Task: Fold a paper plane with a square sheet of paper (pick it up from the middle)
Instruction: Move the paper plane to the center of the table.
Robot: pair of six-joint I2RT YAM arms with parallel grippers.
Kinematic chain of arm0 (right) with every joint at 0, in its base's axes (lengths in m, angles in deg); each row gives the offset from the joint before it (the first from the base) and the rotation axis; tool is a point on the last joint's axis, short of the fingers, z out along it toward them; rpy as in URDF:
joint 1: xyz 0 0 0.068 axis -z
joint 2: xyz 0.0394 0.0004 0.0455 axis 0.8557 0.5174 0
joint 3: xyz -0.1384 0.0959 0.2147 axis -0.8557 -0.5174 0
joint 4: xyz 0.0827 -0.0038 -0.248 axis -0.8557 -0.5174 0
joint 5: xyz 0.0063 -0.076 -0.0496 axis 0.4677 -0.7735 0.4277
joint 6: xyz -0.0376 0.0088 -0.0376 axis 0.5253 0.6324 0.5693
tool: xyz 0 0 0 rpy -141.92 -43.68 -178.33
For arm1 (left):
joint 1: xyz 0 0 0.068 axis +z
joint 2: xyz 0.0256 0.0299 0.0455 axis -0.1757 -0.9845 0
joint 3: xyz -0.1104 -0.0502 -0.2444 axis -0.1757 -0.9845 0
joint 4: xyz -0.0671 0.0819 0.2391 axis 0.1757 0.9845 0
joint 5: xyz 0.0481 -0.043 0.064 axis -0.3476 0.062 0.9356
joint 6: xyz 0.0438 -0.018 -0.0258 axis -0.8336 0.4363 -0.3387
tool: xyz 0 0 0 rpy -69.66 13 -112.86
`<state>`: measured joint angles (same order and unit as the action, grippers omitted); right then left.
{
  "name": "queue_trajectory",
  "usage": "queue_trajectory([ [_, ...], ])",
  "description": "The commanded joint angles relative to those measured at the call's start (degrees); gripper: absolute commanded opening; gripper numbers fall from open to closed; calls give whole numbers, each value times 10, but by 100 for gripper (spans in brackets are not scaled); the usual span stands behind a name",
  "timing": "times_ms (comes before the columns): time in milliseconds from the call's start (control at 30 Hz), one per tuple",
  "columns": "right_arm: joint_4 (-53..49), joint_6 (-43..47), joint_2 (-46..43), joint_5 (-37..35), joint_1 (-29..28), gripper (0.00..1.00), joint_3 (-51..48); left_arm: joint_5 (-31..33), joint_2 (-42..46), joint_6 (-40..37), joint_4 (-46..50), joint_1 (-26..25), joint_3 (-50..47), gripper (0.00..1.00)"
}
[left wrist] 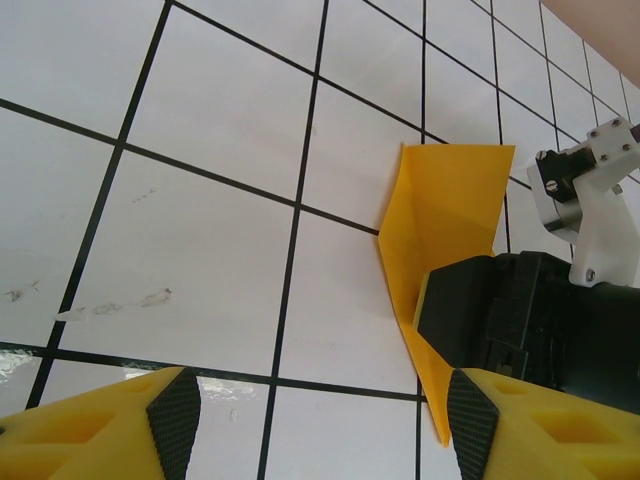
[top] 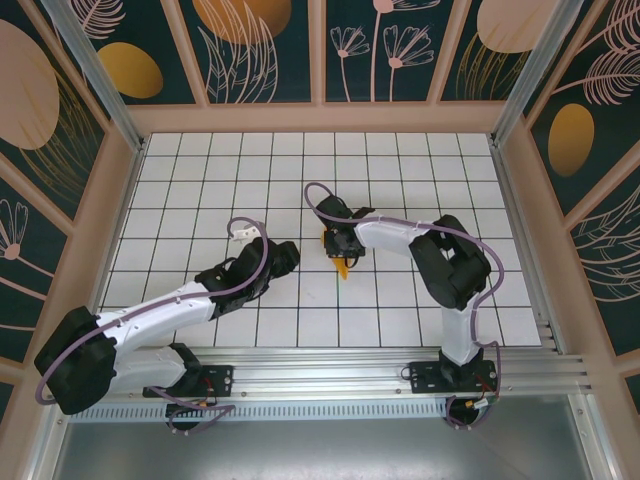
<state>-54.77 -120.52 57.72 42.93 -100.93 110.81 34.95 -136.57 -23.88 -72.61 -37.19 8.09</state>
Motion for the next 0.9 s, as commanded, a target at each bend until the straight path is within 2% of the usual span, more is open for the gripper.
queue_trajectory([
  [0, -15, -16, 44, -9, 1, 29, -16, 3, -12, -3, 4, 3, 7, 69],
  [200, -1, -37, 54, 4, 7, 33, -22, -4, -25, -7, 0, 3, 13, 69],
  [533, -12, -79, 56, -45, -4, 35, -4, 2, -24, -9, 6, 3, 18, 69],
  [867, -56, -46, -41, -71, -5, 56, 59, 7, -20, -13, 6, 4, 22, 69],
])
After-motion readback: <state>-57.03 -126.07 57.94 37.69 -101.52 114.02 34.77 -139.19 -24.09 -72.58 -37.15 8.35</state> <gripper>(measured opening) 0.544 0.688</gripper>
